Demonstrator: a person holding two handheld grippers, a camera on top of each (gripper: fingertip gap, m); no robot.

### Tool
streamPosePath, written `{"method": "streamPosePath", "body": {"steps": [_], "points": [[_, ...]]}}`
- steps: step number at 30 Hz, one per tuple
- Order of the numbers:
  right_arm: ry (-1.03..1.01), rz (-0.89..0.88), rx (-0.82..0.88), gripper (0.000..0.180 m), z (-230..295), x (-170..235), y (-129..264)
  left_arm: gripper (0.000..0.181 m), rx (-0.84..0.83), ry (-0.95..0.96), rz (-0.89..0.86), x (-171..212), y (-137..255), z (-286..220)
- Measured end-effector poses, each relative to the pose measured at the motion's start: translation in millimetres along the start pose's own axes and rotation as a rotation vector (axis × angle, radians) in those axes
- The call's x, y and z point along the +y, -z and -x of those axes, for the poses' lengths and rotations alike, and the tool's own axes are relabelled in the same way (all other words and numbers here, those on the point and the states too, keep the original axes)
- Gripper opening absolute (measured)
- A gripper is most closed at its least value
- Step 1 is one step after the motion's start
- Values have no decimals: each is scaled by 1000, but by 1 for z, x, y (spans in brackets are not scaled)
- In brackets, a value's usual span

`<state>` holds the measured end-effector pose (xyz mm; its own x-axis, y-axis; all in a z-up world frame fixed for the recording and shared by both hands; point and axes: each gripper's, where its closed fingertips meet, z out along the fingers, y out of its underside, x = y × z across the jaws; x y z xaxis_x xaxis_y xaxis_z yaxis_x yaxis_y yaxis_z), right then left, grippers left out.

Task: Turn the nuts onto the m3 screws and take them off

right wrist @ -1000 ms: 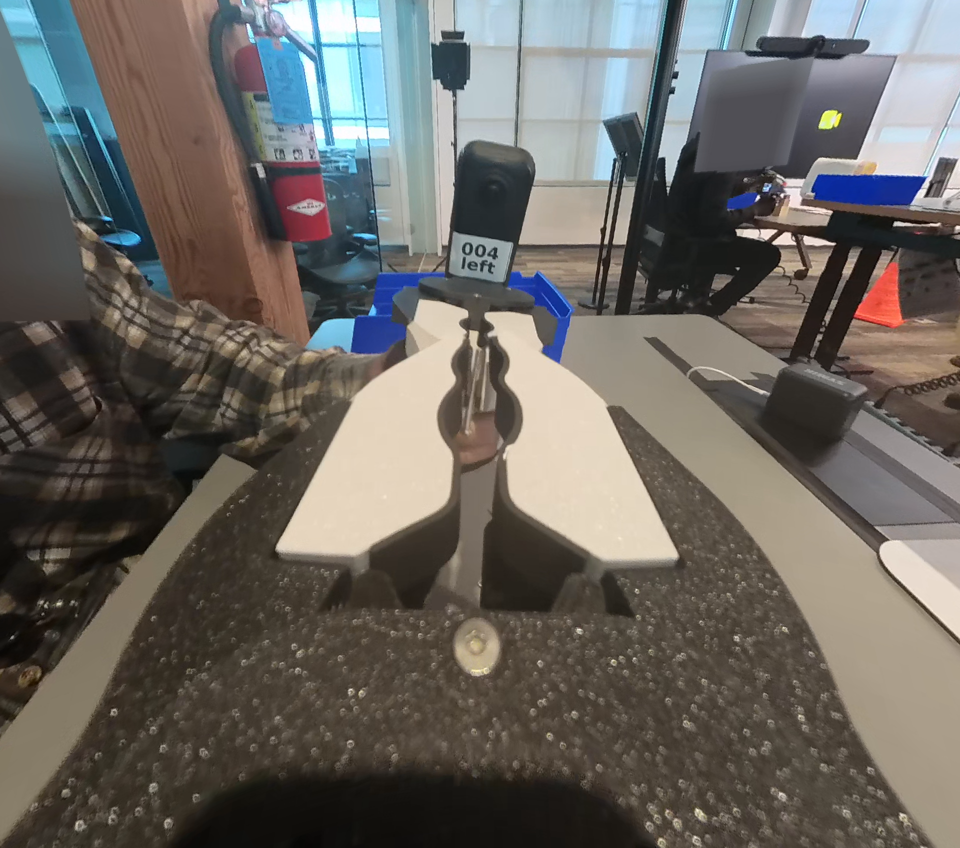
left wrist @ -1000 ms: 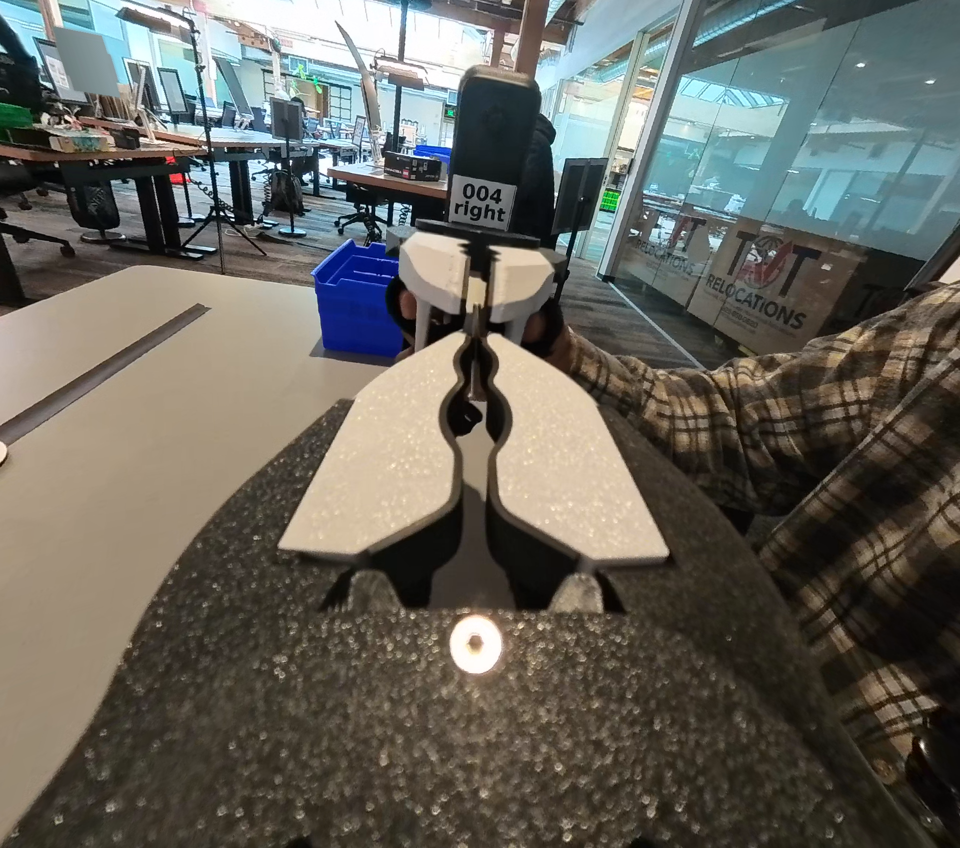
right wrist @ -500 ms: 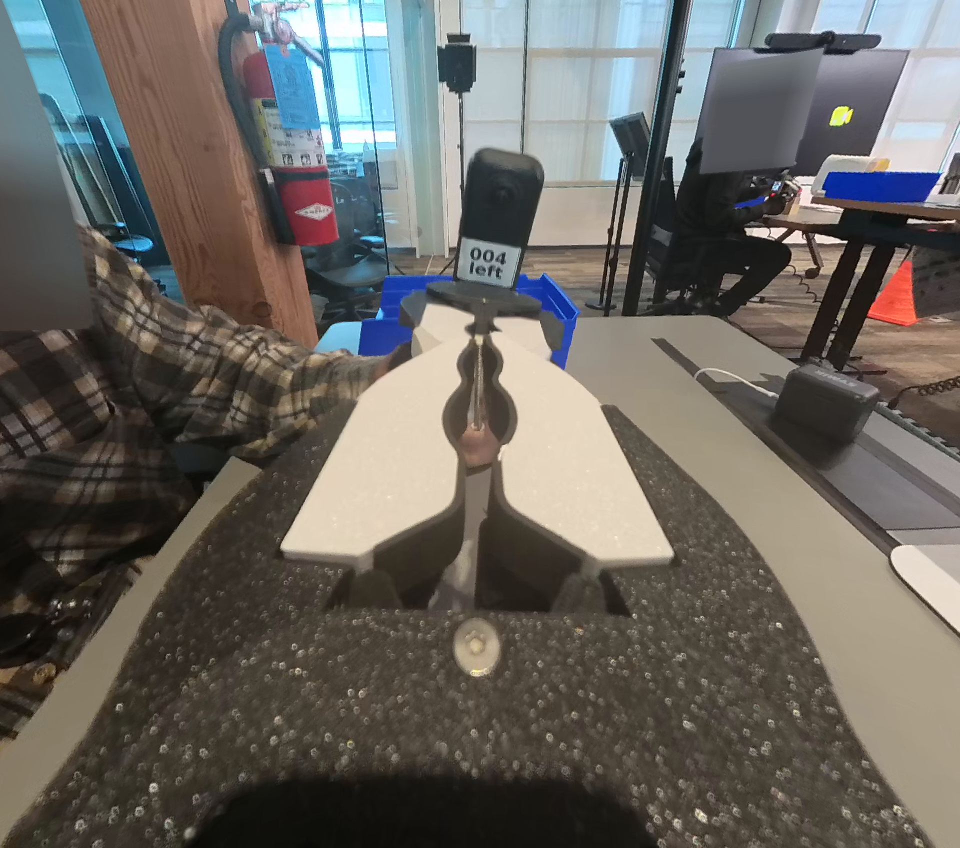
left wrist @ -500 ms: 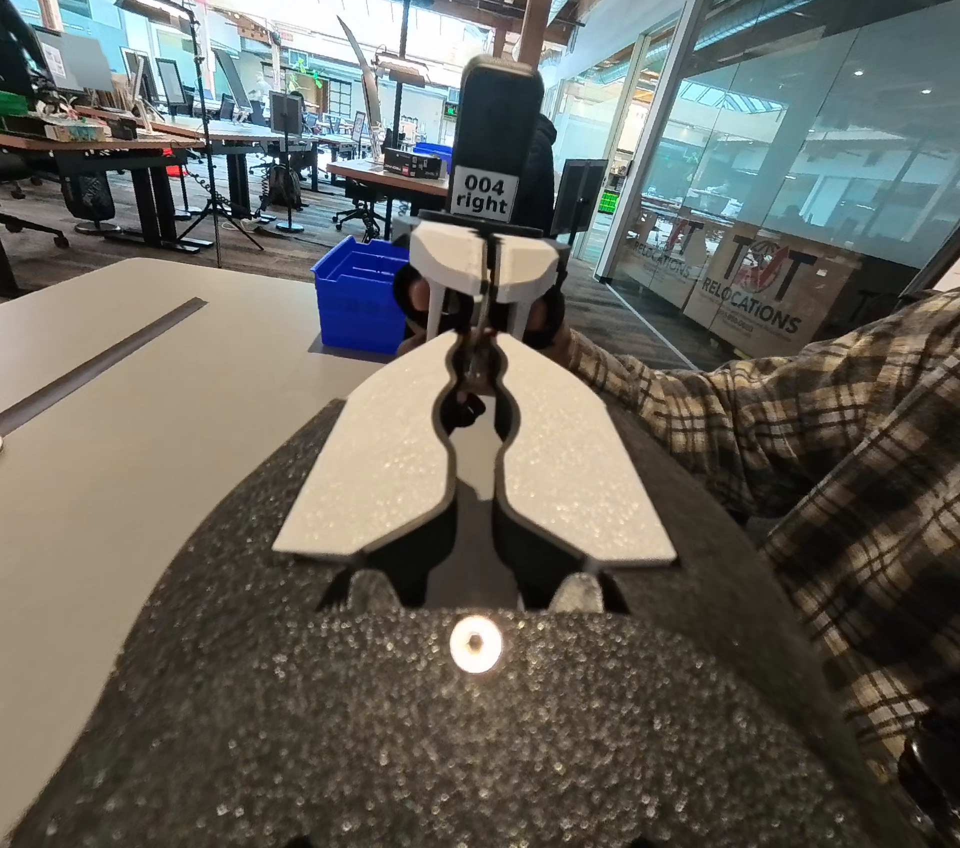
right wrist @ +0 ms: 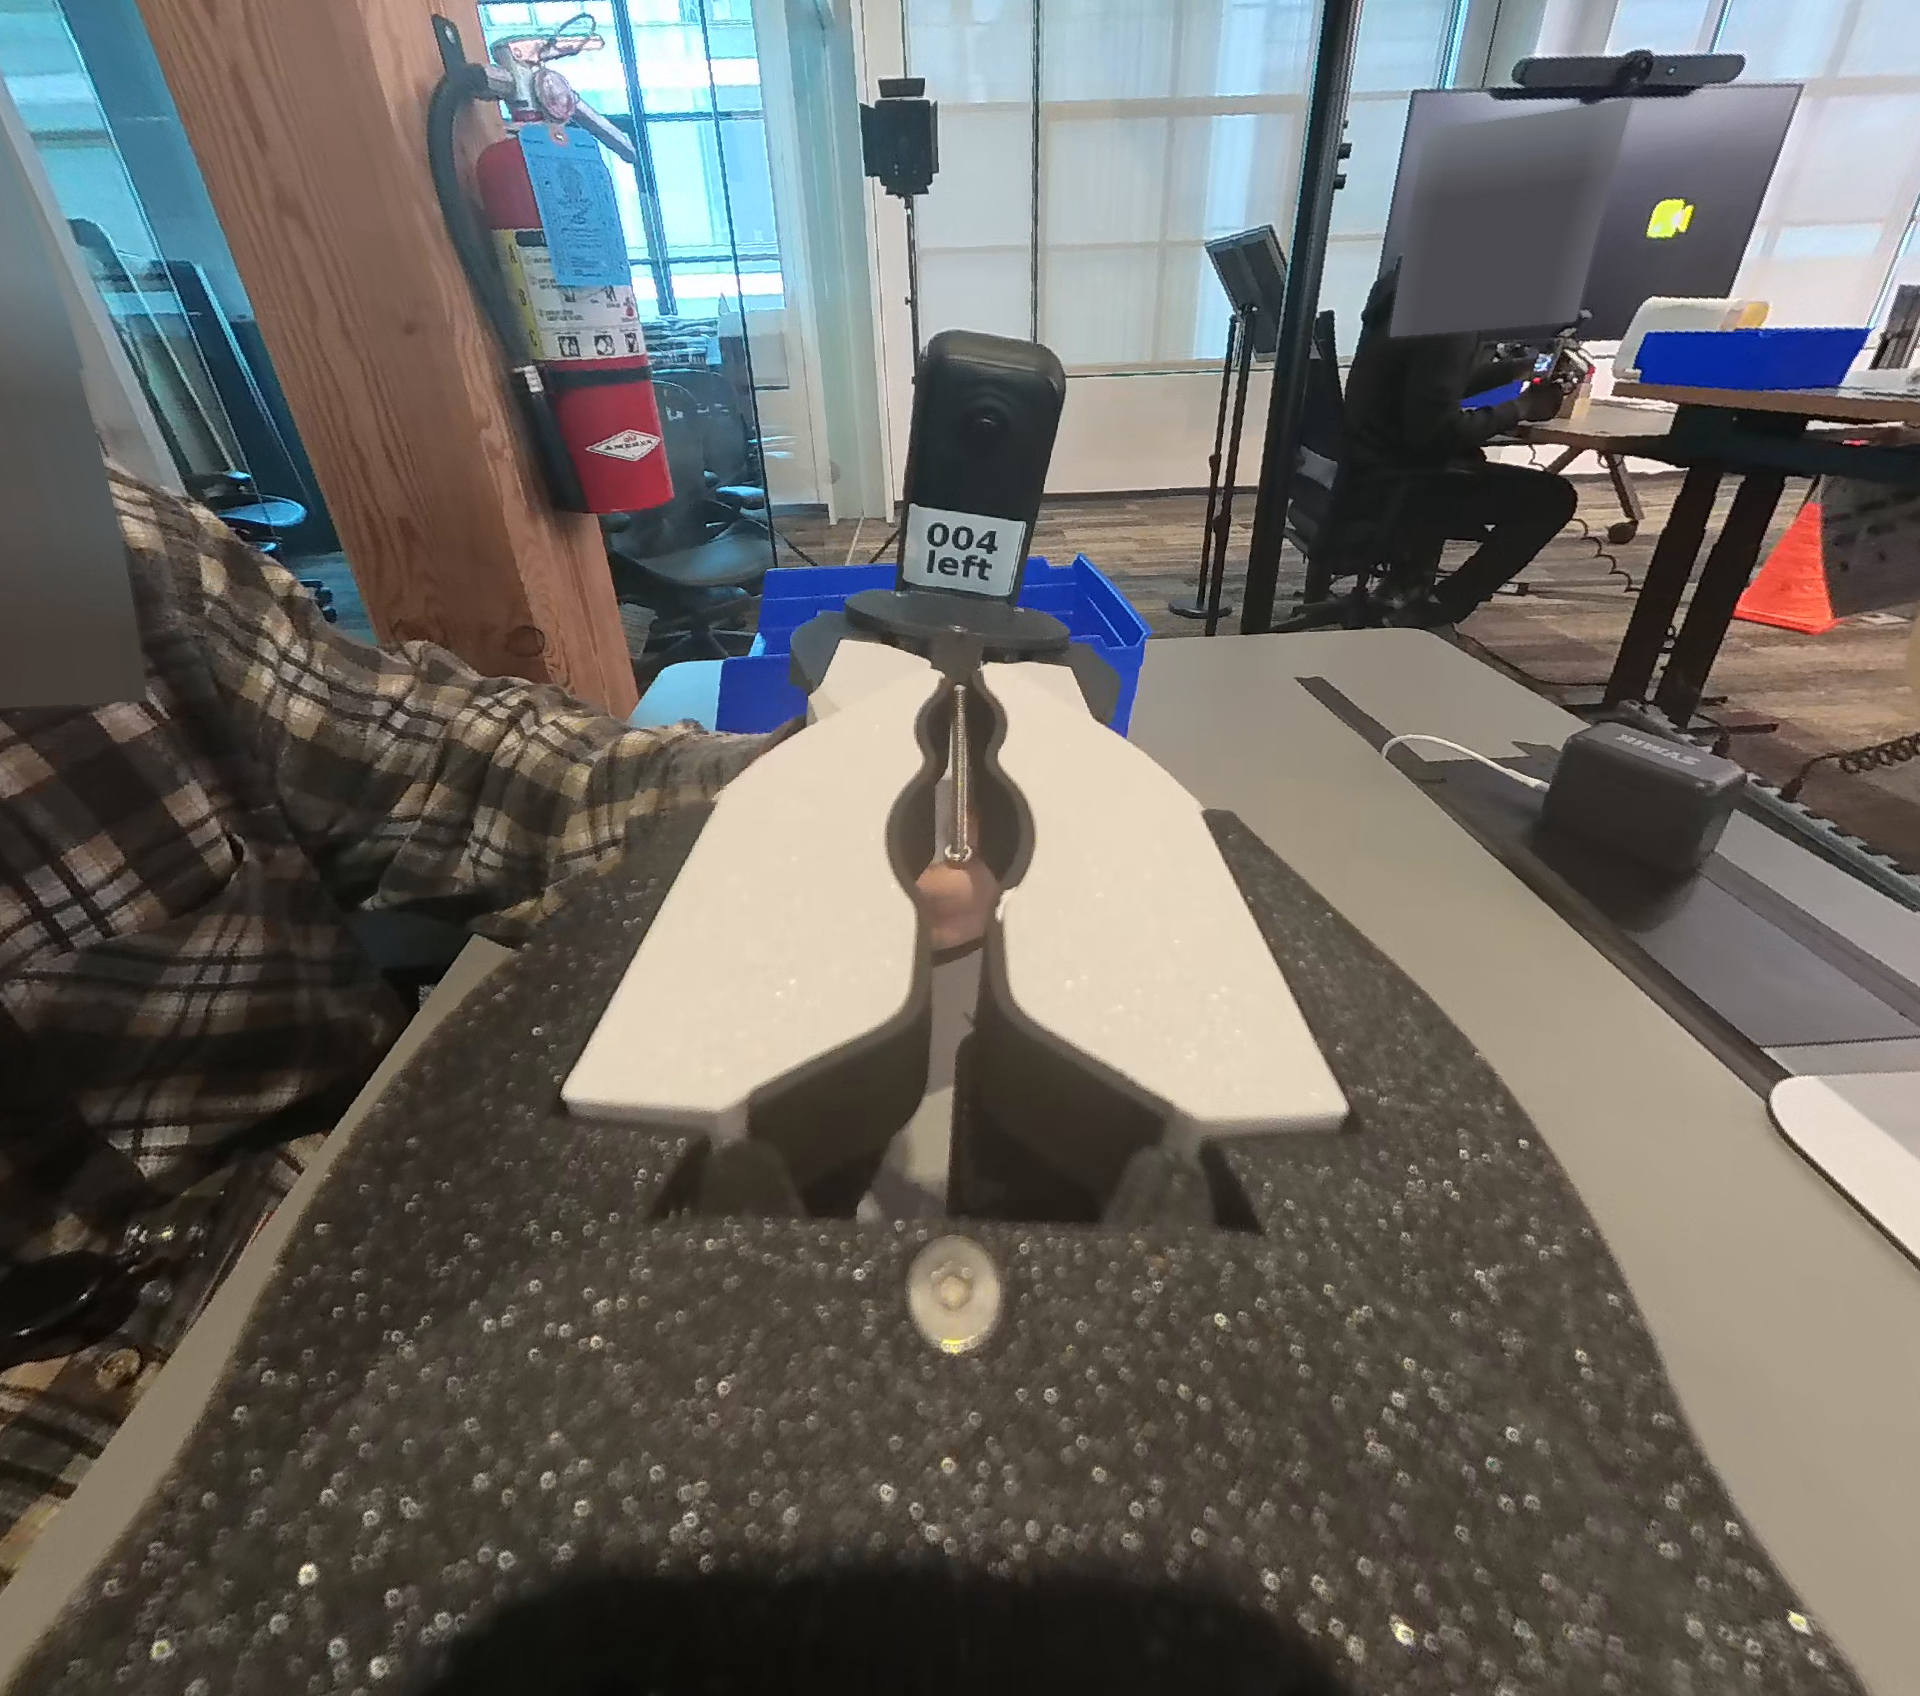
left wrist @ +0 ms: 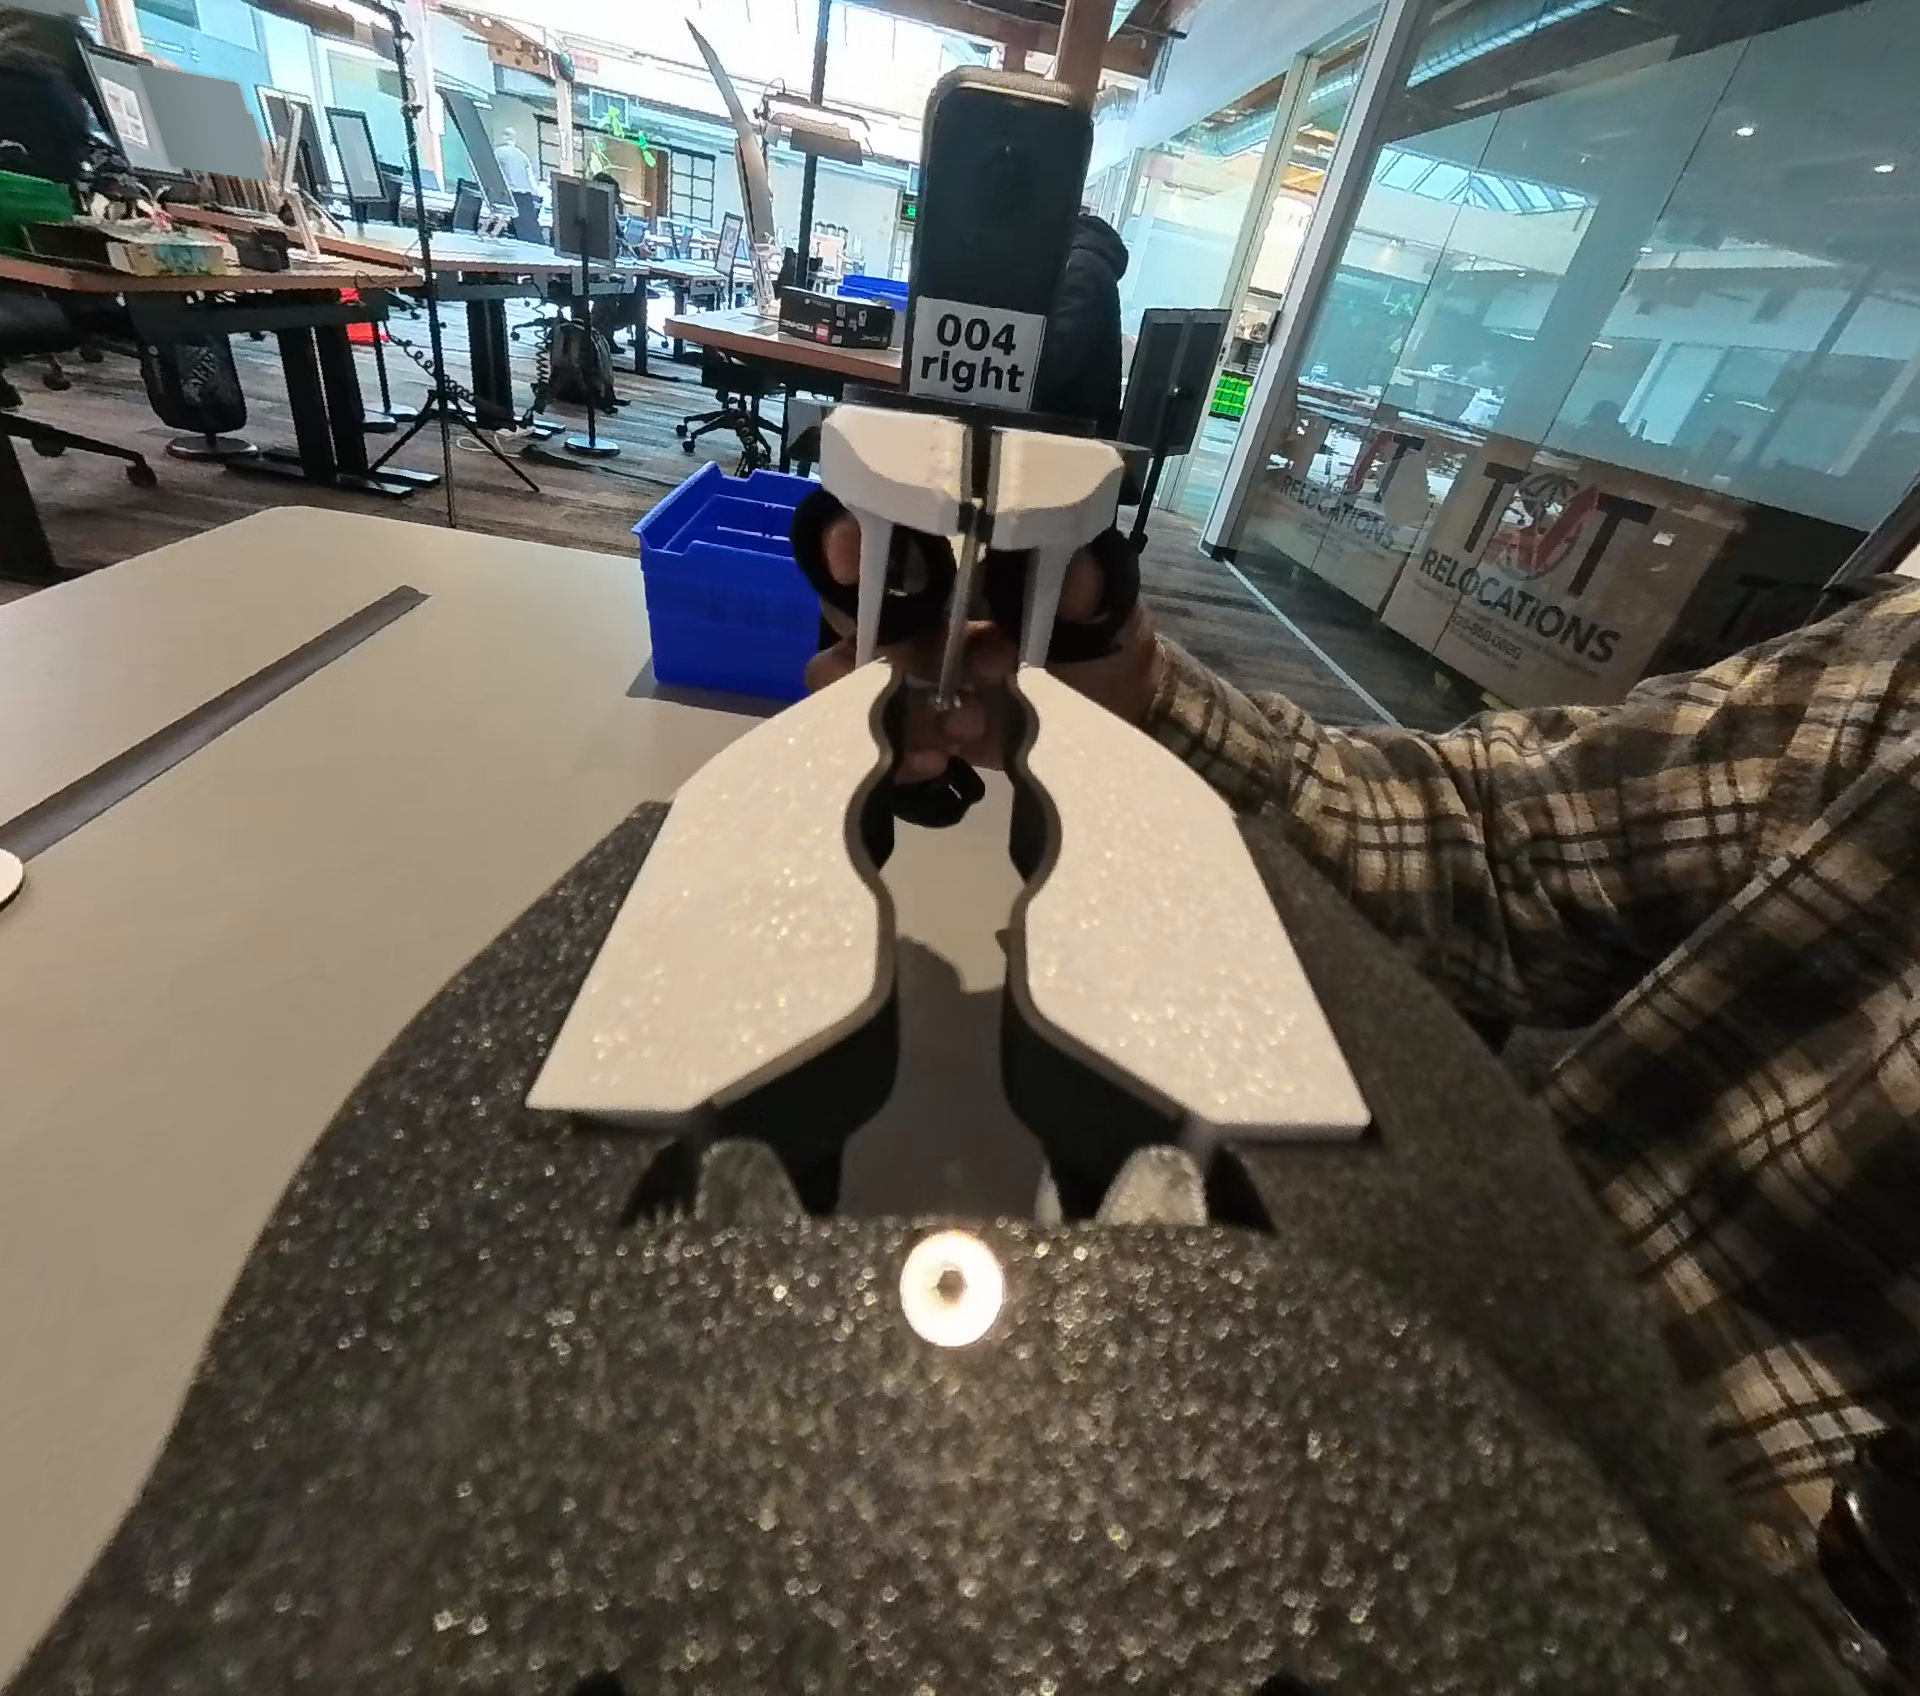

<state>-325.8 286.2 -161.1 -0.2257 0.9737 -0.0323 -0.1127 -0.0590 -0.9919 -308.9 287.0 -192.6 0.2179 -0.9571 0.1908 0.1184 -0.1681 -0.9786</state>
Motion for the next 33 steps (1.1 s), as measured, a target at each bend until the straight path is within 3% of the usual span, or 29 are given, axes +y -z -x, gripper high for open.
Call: {"method": "streamPosePath", "body": {"steps": [33], "points": [[-49, 20, -13, 2, -1, 6, -5, 6, 9, -4, 15, 3, -1, 0]]}}
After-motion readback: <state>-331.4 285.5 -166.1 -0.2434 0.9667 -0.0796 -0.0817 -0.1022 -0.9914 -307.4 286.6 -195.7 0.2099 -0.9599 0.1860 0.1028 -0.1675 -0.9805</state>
